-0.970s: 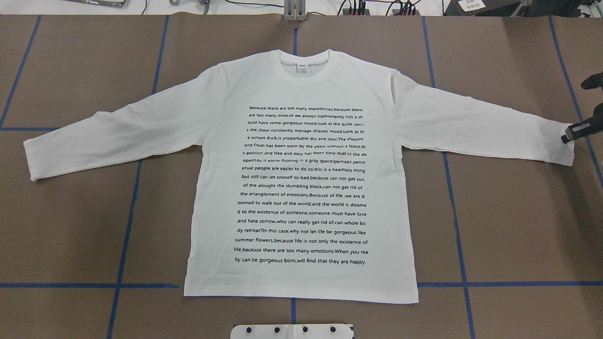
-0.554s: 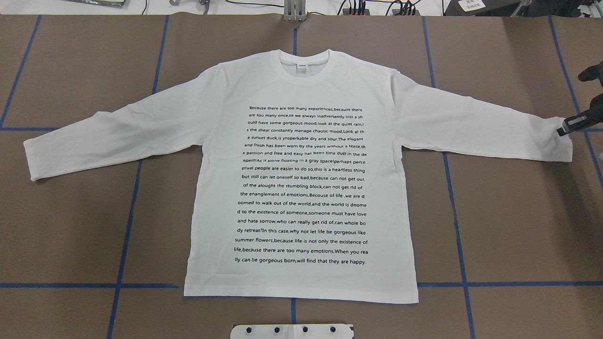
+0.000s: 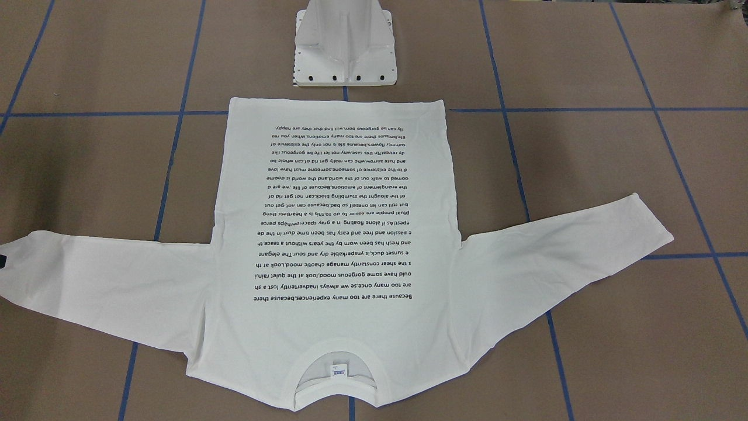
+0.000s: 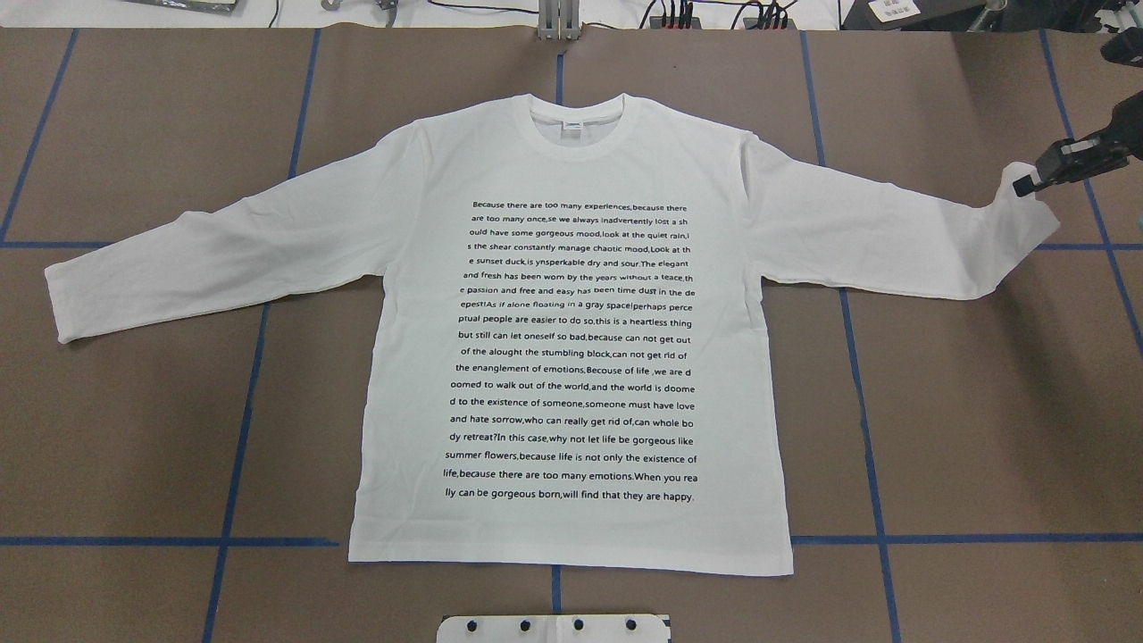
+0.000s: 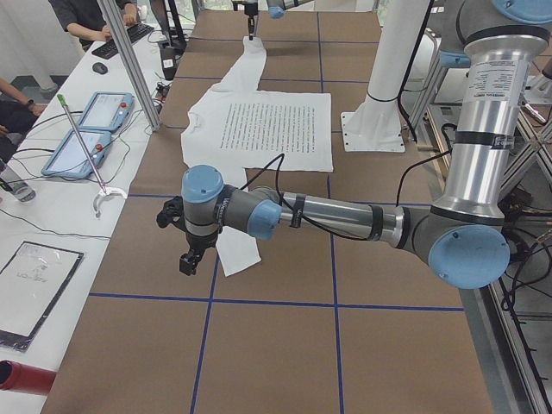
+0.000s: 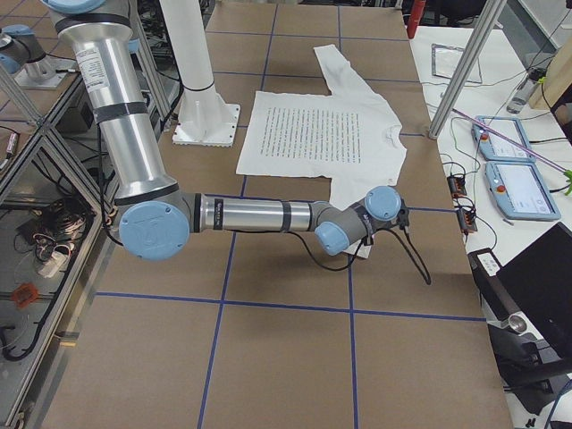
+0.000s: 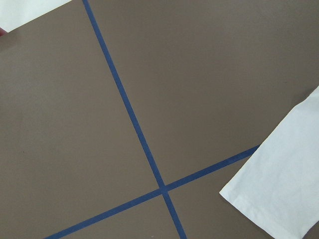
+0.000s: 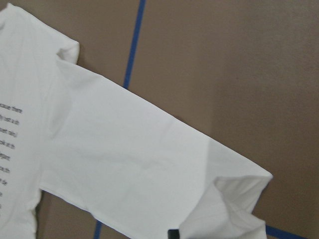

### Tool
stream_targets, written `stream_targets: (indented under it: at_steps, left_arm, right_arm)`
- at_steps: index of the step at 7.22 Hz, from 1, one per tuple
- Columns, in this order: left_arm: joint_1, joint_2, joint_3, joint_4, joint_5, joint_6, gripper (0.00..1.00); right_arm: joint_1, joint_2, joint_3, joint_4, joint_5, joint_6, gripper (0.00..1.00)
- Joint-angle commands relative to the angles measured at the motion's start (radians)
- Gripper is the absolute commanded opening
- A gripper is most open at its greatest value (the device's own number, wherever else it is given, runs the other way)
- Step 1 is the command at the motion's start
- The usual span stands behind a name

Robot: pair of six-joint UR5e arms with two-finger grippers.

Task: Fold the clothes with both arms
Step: 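Grasp the sleeve cuff nearest the right gripper and lift it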

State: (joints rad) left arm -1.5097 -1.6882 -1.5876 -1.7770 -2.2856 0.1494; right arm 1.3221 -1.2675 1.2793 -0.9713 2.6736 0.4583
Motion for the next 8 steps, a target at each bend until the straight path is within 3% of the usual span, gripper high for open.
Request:
stream_targets:
  at_steps: [1, 2, 4, 6, 8]
  left_arm:
    - [-0.003, -0.001, 0.000, -0.005, 0.000, 0.003, 1.00]
    - [-0.001, -0.001, 0.000, -0.010, 0.000, -0.001, 1.00]
    - [-0.001, 0.001, 0.005, -0.010, 0.000, -0.001, 1.00]
    - [-0.003, 0.004, 0.011, -0.009, 0.000, 0.001, 1.00]
    - [-0.003, 0.007, 0.014, -0.010, 0.000, -0.004, 1.00]
  right_arm:
    - [-0.033, 0.118, 0.079, -0.007, 0.042, 0.267, 0.00]
    - [-0.073, 0.175, 0.142, -0.007, 0.029, 0.427, 0.00]
    - [-0.188, 0.346, 0.183, -0.010, -0.090, 0.676, 0.00]
    - [-0.289, 0.509, 0.190, -0.012, -0.223, 0.791, 0.00]
    - [-0.397, 0.583, 0.198, -0.012, -0.343, 0.826, 0.00]
